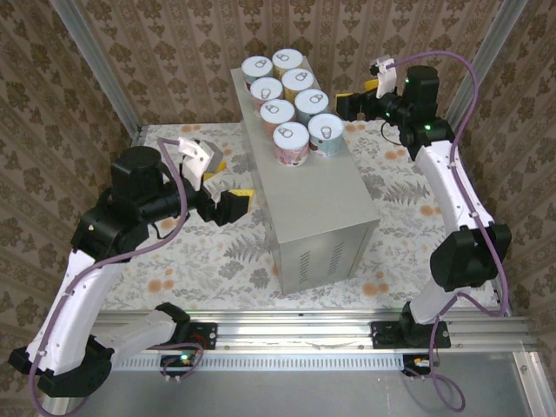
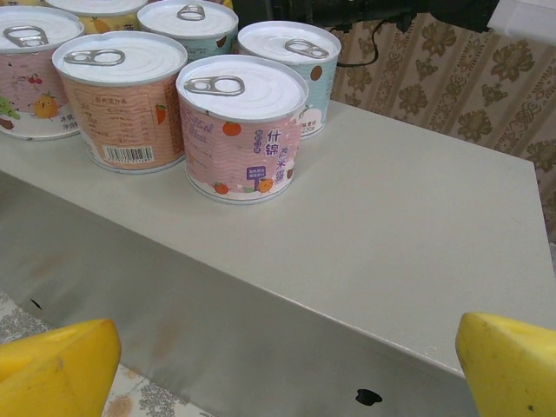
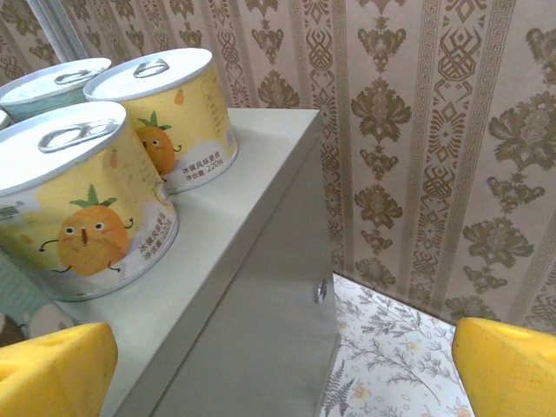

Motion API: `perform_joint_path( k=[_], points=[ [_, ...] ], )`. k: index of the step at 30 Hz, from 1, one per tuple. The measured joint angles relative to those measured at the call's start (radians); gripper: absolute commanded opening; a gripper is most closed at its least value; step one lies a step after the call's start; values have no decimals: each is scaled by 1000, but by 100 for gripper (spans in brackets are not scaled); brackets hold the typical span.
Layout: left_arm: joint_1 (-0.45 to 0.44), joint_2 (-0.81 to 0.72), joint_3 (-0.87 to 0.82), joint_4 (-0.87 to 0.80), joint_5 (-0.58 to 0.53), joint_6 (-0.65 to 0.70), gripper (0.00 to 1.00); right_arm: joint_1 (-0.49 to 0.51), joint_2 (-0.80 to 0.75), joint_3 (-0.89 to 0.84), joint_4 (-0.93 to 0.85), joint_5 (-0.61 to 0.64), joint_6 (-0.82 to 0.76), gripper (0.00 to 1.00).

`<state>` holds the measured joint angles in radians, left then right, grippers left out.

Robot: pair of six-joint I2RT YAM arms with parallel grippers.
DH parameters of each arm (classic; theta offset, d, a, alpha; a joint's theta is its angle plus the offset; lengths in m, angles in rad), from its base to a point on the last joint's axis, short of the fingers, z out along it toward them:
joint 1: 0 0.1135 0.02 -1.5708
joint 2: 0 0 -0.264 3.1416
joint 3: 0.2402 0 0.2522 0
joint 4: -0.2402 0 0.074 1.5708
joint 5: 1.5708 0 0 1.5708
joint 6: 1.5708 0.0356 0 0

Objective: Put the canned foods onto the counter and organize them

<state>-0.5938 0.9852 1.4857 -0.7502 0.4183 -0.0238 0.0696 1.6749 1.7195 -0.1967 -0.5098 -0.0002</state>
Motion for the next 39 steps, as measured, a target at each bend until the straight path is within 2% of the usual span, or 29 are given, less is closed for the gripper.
perform_joint_path(
  k=[39],
  points=[
    [18,-18,-20,4,0,-3,100,20,56,35,7,-68,-31,100]
  ],
)
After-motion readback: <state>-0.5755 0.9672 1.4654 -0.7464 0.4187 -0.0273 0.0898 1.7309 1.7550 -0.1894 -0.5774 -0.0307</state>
